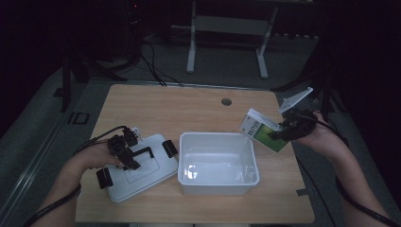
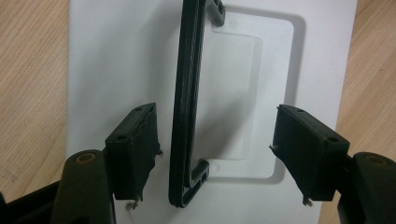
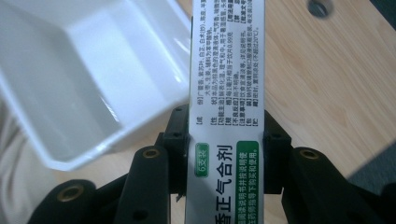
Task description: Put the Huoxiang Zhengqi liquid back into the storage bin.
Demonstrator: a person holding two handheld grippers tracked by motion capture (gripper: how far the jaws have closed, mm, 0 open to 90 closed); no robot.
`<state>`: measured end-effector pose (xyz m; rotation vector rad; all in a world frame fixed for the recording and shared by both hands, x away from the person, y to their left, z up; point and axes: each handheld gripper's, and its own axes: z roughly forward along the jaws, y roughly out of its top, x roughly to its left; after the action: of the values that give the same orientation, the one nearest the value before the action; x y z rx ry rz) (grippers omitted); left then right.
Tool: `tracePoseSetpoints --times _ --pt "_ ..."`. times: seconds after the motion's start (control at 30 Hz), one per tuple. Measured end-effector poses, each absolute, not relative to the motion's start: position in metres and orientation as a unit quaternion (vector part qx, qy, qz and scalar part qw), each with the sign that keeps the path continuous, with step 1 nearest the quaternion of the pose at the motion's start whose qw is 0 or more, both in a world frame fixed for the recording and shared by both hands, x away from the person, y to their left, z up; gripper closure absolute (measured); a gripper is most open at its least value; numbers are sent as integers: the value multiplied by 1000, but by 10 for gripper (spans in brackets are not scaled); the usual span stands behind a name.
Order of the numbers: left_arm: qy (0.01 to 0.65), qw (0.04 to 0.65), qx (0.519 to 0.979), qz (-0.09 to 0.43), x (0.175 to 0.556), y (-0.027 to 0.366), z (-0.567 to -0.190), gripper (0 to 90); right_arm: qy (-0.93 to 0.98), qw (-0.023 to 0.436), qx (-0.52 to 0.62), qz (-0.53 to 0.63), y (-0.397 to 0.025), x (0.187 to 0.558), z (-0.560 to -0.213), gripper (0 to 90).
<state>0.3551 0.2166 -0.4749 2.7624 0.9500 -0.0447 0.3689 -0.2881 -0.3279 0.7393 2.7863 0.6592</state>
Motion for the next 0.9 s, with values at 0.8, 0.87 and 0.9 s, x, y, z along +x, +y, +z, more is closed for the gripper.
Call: tracePoseSetpoints --times 0.8,0.87,0.9 --pt "322 103 941 -14 355 217 -474 314 973 49 76 210 -197 326 -316 636" --pt "322 104 941 -14 355 216 -474 314 975 45 70 206 -192 324 -319 636" --pt "322 104 941 -14 355 216 -474 314 976 43 65 204 -189 324 -320 636"
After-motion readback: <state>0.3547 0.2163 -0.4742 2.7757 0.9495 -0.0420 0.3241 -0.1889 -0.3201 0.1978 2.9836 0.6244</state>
